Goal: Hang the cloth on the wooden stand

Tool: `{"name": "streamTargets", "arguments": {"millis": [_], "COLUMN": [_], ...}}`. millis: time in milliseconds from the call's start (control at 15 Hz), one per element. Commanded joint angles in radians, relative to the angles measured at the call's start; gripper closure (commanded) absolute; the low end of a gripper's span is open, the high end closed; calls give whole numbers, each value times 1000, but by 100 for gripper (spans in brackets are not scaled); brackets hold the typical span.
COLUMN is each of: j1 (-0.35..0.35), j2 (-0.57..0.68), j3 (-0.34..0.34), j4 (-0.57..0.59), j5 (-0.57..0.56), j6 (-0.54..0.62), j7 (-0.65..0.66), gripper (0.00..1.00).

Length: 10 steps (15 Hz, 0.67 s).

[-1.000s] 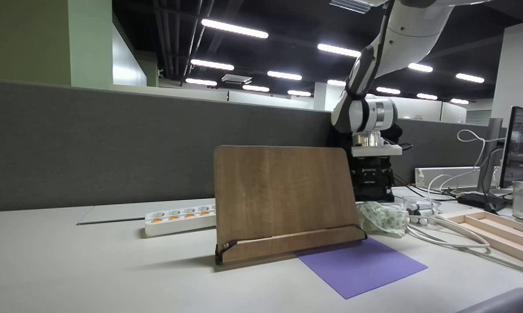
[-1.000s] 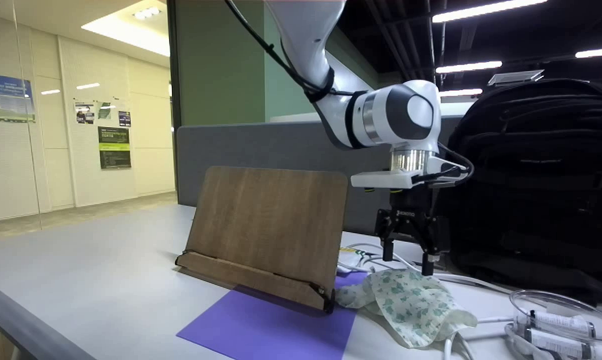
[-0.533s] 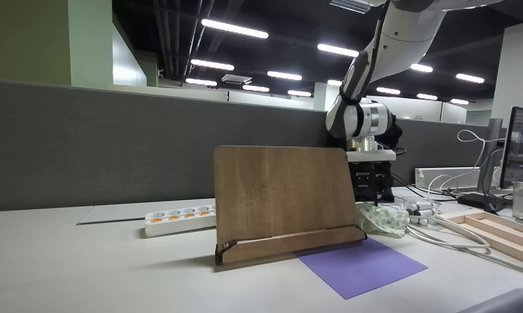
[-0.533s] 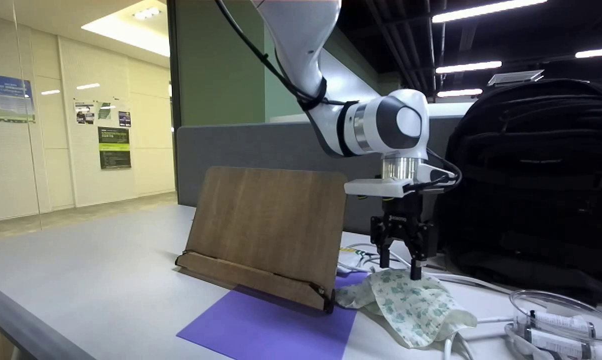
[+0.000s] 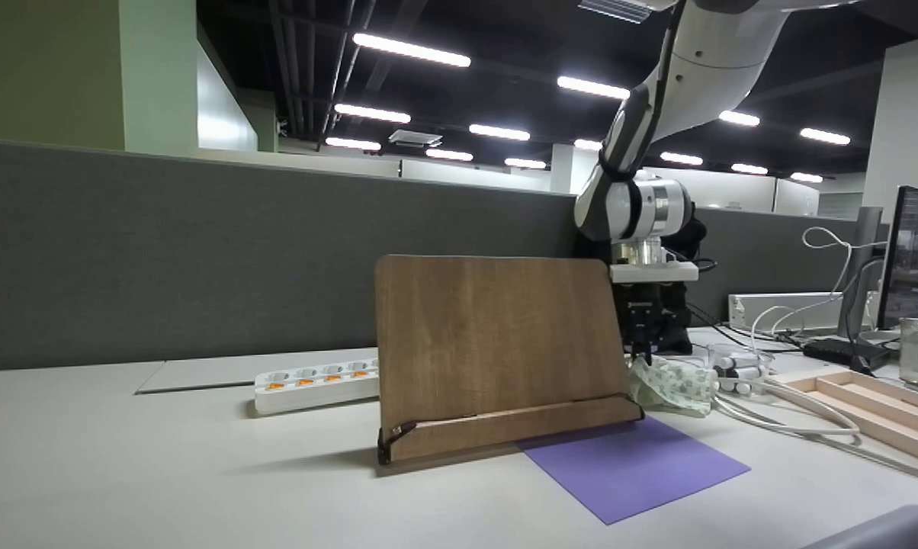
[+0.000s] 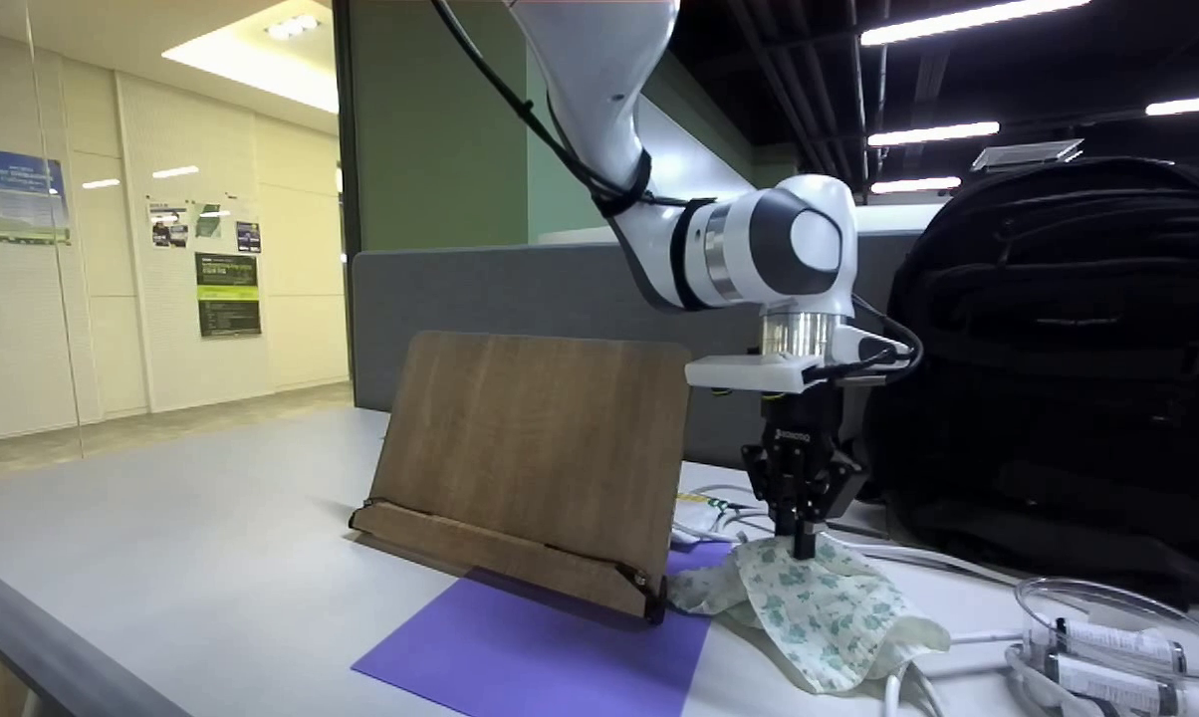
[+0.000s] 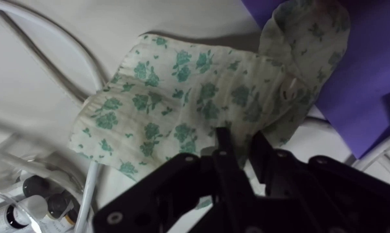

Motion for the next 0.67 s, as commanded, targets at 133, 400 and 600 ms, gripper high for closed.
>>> {"name": "streamTargets", "arguments": {"millis": [133,400,600], "j1": [7,35,62], "j2": [-142,-269,-382], "j3": [5,-8,-12], "j4": [-112,-166,-219], "j5": [0,-15,-16], "j6": [-41,-49,-25], "j7": [-4,26,70], "gripper": [100,100,100]}}
